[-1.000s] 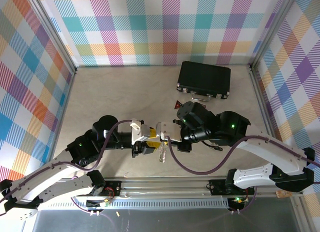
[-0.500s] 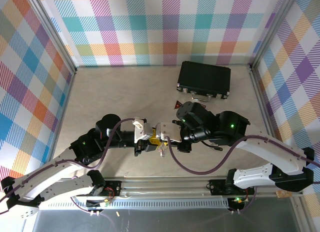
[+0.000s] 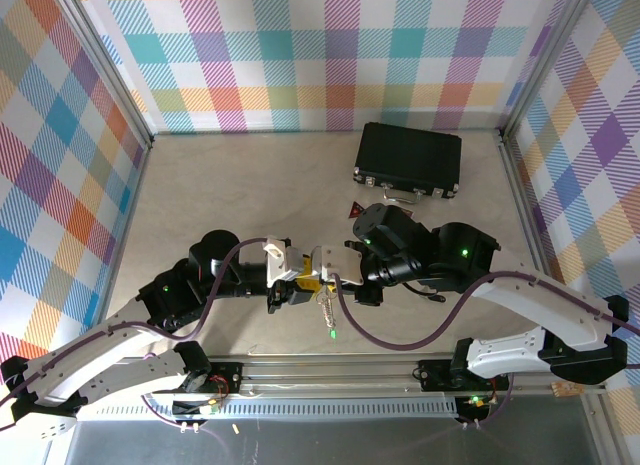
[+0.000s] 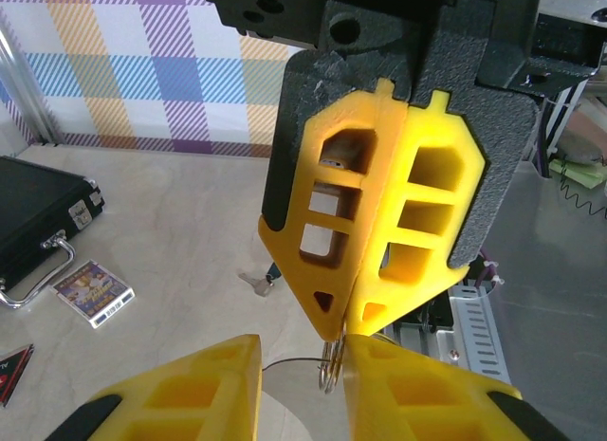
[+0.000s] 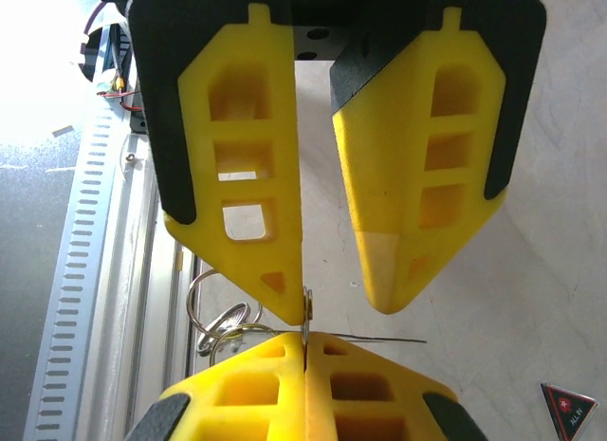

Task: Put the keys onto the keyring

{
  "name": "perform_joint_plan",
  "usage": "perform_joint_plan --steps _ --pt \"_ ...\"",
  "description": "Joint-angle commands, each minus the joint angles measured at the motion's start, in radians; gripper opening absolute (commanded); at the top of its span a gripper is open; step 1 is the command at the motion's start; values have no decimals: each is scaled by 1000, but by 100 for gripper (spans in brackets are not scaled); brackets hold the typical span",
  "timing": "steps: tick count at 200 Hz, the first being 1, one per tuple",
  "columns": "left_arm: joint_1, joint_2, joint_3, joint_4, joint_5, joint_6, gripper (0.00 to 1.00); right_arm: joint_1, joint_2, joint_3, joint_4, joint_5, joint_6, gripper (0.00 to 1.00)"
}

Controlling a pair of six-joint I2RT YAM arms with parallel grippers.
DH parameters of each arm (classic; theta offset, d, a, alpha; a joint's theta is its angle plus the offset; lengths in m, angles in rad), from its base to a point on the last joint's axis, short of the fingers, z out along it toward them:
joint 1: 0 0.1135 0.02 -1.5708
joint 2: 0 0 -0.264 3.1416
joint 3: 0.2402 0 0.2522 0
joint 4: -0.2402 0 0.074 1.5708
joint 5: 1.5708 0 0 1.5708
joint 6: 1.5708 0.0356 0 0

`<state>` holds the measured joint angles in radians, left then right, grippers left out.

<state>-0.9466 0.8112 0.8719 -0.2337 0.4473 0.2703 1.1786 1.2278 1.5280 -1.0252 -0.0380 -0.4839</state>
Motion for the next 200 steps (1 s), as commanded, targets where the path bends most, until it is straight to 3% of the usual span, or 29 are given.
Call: perform_joint_plan --steps 1,71,101,143,167,185,200 --pt "-3 -9 -14 15 -12 3 28 6 -16 17 31 -42 -10 0" --pt "-3 15 -9 14 -7 7 17 6 -16 14 42 -71 -13 0" --pt "-4 10 -11 22 -6 0 0 7 -27 5 52 -87 -12 0" --pt "-4 -11 -35 99 -23 -32 0 12 -49 -18 82 -111 -11 0" --pt "-3 -59 -79 202 -19 -67 0 12 -99 -63 147 -83 42 32" --pt "-3 -90 -109 283 15 -98 0 12 -173 -141 250 -55 102 46" --pt "-4 -106 -136 367 52 -131 0 9 -238 -209 342 -50 150 50"
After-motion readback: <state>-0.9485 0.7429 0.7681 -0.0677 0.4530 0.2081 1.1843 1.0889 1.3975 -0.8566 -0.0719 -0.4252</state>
